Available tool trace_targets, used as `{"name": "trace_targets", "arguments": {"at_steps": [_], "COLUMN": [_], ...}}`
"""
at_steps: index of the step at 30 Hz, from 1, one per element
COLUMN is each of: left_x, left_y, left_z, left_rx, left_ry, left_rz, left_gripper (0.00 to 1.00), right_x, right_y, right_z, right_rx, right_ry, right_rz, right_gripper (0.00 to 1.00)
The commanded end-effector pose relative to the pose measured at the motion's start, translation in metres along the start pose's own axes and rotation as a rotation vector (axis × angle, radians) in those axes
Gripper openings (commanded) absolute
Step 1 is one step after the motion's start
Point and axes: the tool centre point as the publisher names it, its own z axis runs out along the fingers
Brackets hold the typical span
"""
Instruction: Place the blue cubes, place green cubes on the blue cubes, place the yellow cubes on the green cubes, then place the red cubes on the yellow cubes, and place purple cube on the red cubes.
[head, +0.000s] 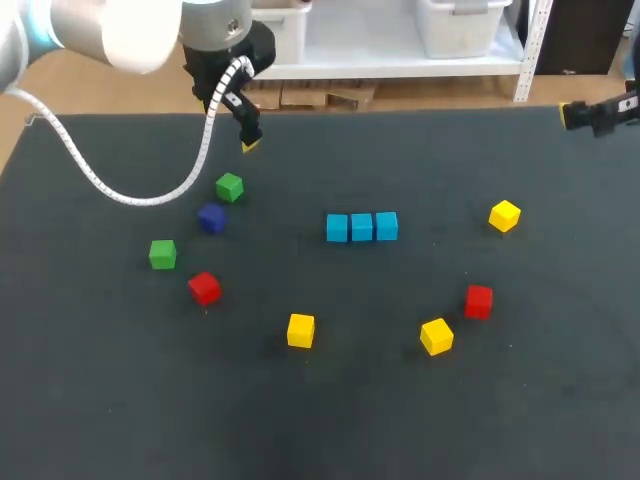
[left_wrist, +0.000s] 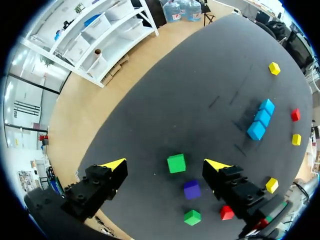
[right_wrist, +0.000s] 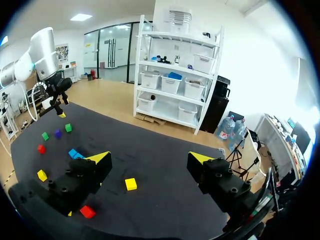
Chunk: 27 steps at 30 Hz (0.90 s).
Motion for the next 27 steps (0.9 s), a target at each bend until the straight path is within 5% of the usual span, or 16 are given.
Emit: {"name": "trace_targets", "arguments": {"at_steps": [1, 27], "left_x": [0.013, 0.016], "left_y": [-0.01, -0.003], "left_z": [0.011, 0.051], "left_rx": [-0.003, 0.118], "left_ry": [-0.005, 0.003], "left_rz": [-0.02, 0.012], "left_gripper": [1.0, 1.0], "right_x": [0.003, 0.003], "right_y": [-0.001, -0.001], "right_z": [0.003, 0.003], "right_rx": [-0.005, -0.005], "right_ry": [-0.054, -0.054], "right_rz": [0.001, 0.001], "right_gripper": [1.0, 1.0]}}
